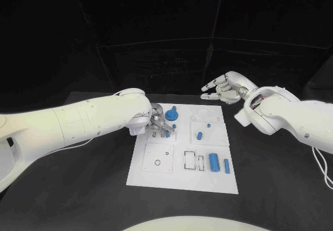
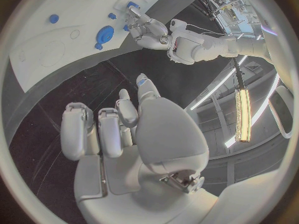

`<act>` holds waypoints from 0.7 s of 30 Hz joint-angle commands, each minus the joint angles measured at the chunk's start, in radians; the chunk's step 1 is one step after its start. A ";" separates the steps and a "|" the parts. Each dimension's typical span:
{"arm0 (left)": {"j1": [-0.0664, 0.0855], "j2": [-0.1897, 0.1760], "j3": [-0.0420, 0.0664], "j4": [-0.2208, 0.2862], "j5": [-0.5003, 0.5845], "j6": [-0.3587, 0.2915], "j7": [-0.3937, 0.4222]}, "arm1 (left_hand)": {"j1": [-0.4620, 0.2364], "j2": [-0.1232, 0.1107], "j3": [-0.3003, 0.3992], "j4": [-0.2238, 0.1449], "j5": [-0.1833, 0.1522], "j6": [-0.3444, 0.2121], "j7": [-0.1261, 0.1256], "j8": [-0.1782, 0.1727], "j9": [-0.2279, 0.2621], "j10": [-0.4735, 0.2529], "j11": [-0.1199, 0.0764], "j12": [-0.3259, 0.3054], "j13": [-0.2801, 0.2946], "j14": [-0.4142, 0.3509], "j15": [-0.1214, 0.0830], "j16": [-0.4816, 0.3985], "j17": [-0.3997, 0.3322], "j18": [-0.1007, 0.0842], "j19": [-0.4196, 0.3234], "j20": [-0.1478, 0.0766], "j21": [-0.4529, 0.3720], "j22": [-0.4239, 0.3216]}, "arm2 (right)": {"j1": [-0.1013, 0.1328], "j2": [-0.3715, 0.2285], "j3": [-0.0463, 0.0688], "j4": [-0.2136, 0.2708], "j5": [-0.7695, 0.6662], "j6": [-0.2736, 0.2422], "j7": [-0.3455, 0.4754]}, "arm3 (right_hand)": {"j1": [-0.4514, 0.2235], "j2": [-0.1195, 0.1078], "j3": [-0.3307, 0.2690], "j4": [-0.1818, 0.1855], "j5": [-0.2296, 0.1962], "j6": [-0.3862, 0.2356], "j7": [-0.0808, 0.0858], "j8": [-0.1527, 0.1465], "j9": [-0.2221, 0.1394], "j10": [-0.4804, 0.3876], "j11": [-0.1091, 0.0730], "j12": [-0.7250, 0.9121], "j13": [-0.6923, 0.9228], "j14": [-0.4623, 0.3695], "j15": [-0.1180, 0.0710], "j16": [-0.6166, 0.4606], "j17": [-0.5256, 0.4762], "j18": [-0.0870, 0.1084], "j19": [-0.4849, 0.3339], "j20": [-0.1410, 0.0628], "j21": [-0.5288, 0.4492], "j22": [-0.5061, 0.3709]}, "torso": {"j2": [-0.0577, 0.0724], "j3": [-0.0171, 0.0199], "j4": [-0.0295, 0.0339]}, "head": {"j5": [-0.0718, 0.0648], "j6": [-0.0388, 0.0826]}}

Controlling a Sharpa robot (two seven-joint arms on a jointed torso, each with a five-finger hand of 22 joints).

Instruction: Assemble the parts on the task board

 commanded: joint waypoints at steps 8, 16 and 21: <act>0.001 0.004 0.000 -0.005 0.001 0.025 -0.015 | 0.027 0.002 0.017 -0.021 -0.001 -0.015 0.001 0.015 0.015 0.001 -0.002 0.004 0.000 0.107 -0.006 0.003 0.263 -0.007 -0.004 -0.003 0.004 0.002 | 0.002 0.002 0.001 0.000 -0.003 0.006 0.005 | 0.003 0.010 -0.007 -0.002 0.008 0.002 -0.003 0.005 0.000 -0.008 0.000 -0.004 -0.002 0.048 -0.004 -0.006 -0.002 0.017 -0.008 0.000 -0.004 -0.002 | 0.000 0.0000 0.0006 | -0.002 -0.003; 0.001 0.006 0.000 -0.003 0.001 0.025 -0.011 | 0.045 0.003 0.038 -0.040 -0.001 -0.023 0.001 0.022 0.026 0.000 -0.002 0.005 0.001 0.107 -0.006 0.003 0.263 -0.007 -0.005 -0.004 0.005 0.005 | 0.002 0.005 0.001 -0.003 -0.003 0.007 0.006 | 0.003 0.010 -0.007 -0.002 0.008 0.002 -0.003 0.005 0.000 -0.008 0.000 -0.004 -0.002 0.048 -0.004 -0.006 -0.002 0.017 -0.008 0.000 -0.004 -0.002 | 0.001 0.0002 0.0005 | -0.002 -0.003; 0.001 0.006 0.000 0.000 0.017 0.023 -0.010 | 0.080 0.005 0.071 -0.068 0.000 -0.030 -0.001 0.025 0.034 0.001 -0.004 0.006 0.002 0.107 -0.008 0.003 0.263 -0.008 -0.004 -0.004 0.010 0.013 | 0.002 0.008 0.001 -0.005 -0.003 0.008 0.005 | 0.003 0.010 -0.007 -0.002 0.008 0.002 -0.003 0.005 0.000 -0.008 0.000 -0.004 -0.002 0.048 -0.004 -0.006 -0.002 0.017 -0.008 0.000 -0.004 -0.002 | 0.001 0.0001 0.0006 | -0.002 -0.006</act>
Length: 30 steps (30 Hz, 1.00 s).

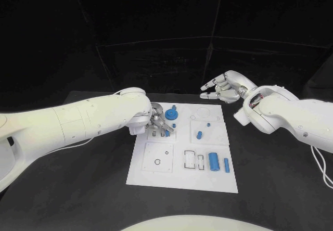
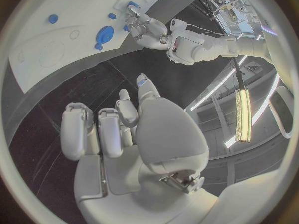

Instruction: Assemble the parts on the task board

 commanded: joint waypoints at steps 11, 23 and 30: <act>0.001 -0.003 0.000 0.016 0.061 0.006 0.010 | 0.126 0.029 0.140 -0.094 0.008 -0.032 -0.008 -0.022 -0.001 -0.012 -0.012 -0.008 -0.008 0.107 -0.015 0.003 0.263 -0.008 -0.006 -0.012 0.005 0.006 | 0.002 0.008 0.001 -0.006 -0.003 0.008 0.003 | 0.003 0.012 -0.008 0.000 0.007 0.003 -0.003 0.005 0.000 -0.008 0.000 -0.004 -0.002 0.048 -0.004 -0.007 -0.001 0.017 -0.008 -0.001 -0.005 -0.002 | 0.001 0.0002 0.0001 | 0.001 -0.007; 0.001 -0.028 0.000 0.038 0.070 -0.020 0.015 | 0.046 -0.115 0.614 -0.194 0.077 -0.042 0.015 -0.059 0.003 -0.017 -0.004 -0.042 -0.036 0.107 -0.001 0.003 0.263 -0.008 -0.010 0.001 0.001 0.009 | 0.002 0.011 0.001 -0.010 -0.003 0.009 0.004 | 0.003 0.013 -0.008 0.000 0.009 0.002 -0.003 0.005 0.000 -0.008 0.000 -0.003 -0.001 0.048 -0.004 -0.007 -0.001 0.017 -0.008 -0.001 -0.005 -0.002 | 0.001 0.0000 0.0010 | -0.002 -0.007; 0.001 -0.052 0.001 0.068 0.070 -0.050 0.032 | -0.066 -0.209 0.864 -0.233 0.081 -0.047 0.012 -0.031 0.043 -0.007 0.003 -0.039 -0.041 0.107 0.001 0.003 0.263 -0.007 -0.010 0.003 0.001 0.013 | 0.002 0.012 0.000 -0.011 -0.003 0.010 0.006 | 0.003 0.013 -0.009 0.001 0.012 0.002 -0.003 0.005 0.000 -0.008 0.000 -0.004 -0.001 0.048 -0.004 -0.007 -0.001 0.017 -0.008 -0.001 -0.005 -0.003 | 0.001 -0.0003 0.0009 | -0.002 -0.009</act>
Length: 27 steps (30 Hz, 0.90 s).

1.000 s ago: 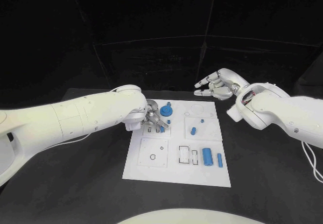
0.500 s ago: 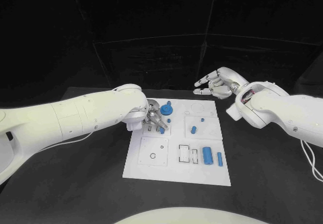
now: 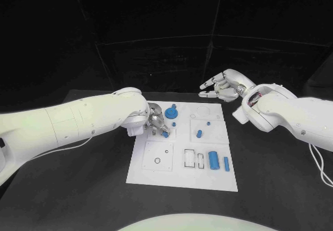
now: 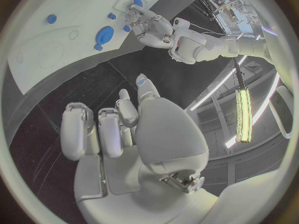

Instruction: Assemble the parts on the task board

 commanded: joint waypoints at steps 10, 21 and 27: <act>0.001 -0.052 0.001 0.066 0.008 -0.121 0.077 | -0.035 -0.019 0.222 -0.172 0.003 -0.008 -0.002 0.016 0.018 0.009 0.005 -0.004 -0.003 0.104 0.006 0.003 0.263 -0.007 0.001 0.007 0.001 0.004 | 0.002 0.000 0.000 -0.001 -0.002 0.007 0.009 | -0.002 0.011 -0.007 -0.001 0.006 0.002 -0.003 0.005 0.000 -0.008 0.000 -0.004 -0.002 0.048 -0.004 -0.007 -0.002 0.017 -0.008 -0.001 -0.005 0.000 | 0.000 0.0002 0.0005 | 0.001 -0.001; -0.018 -0.125 0.000 0.142 -0.044 -0.287 0.150 | -0.036 -0.034 0.235 -0.180 0.001 -0.002 -0.002 0.020 0.022 0.014 0.004 0.001 0.000 0.104 0.007 0.003 0.263 -0.010 0.006 0.007 0.010 0.018 | 0.002 -0.007 0.000 -0.001 -0.002 0.005 0.010 | -0.004 0.013 -0.008 0.001 0.008 0.002 -0.003 0.006 0.000 -0.008 0.000 -0.003 -0.002 0.048 -0.004 -0.007 -0.001 0.017 -0.008 -0.001 -0.005 -0.001 | -0.002 0.0018 0.0042 | 0.003 -0.001; -0.043 -0.144 -0.001 0.164 -0.126 -0.401 0.176 | -0.034 -0.043 0.245 -0.184 0.002 0.006 -0.002 0.020 0.023 0.022 0.003 0.010 0.010 0.104 0.006 0.003 0.263 -0.013 0.012 0.007 0.018 0.033 | 0.002 -0.010 0.000 0.000 -0.004 0.003 0.010 | -0.004 0.013 -0.008 0.001 0.008 0.002 -0.003 0.006 0.000 -0.008 0.000 -0.003 -0.002 0.048 -0.004 -0.007 -0.001 0.017 -0.008 -0.001 -0.005 -0.001 | -0.004 0.0030 0.0077 | 0.006 -0.001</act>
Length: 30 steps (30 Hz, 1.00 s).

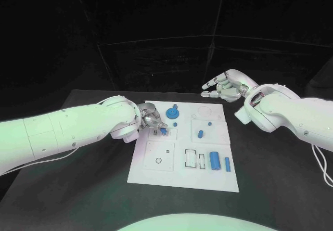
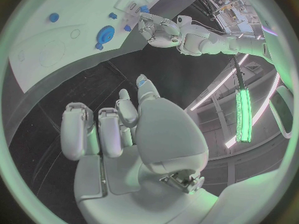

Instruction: Assemble the parts on the task board

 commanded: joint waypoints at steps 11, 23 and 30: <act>-0.048 0.001 0.000 0.009 -0.192 -0.239 0.054 | 0.004 -0.020 0.178 -0.166 0.003 0.014 0.000 0.006 0.001 0.013 -0.001 0.004 0.000 0.104 0.005 0.003 0.263 -0.014 0.007 -0.001 0.010 0.008 | 0.002 -0.006 0.000 0.002 -0.002 -0.001 0.010 | 0.001 0.008 -0.005 -0.002 0.003 0.002 -0.003 0.005 0.000 -0.008 0.000 -0.003 -0.001 0.048 -0.004 -0.002 0.000 0.017 -0.008 -0.001 -0.005 -0.001 | 0.000 0.0007 0.0004 | 0.003 0.001; -0.069 0.014 0.000 -0.014 -0.252 -0.210 0.035 | 0.003 -0.025 0.182 -0.167 0.002 0.018 -0.001 0.005 0.001 0.015 -0.001 0.006 0.002 0.104 0.005 0.003 0.263 -0.015 0.009 -0.001 0.012 0.012 | 0.002 -0.003 0.000 0.000 -0.002 -0.001 0.012 | 0.001 0.008 -0.005 -0.002 0.003 0.002 -0.003 0.005 0.000 -0.008 0.000 -0.003 -0.001 0.048 -0.004 -0.002 0.000 0.017 -0.008 -0.001 -0.005 -0.001 | 0.001 0.0005 0.0012 | 0.003 -0.002; -0.080 0.018 0.000 -0.019 -0.257 -0.207 0.036 | 0.001 -0.032 0.183 -0.167 0.001 0.022 -0.001 0.004 0.000 0.017 -0.001 0.008 0.005 0.104 0.005 0.003 0.263 -0.014 0.009 -0.001 0.012 0.011 | 0.002 -0.003 0.000 -0.001 -0.002 0.000 0.013 | 0.000 0.011 -0.007 0.000 0.004 0.003 -0.003 0.006 0.000 -0.007 -0.001 -0.003 -0.001 0.049 -0.004 -0.003 0.000 0.017 -0.007 -0.001 -0.005 0.000 | 0.000 0.0004 0.0007 | 0.003 -0.006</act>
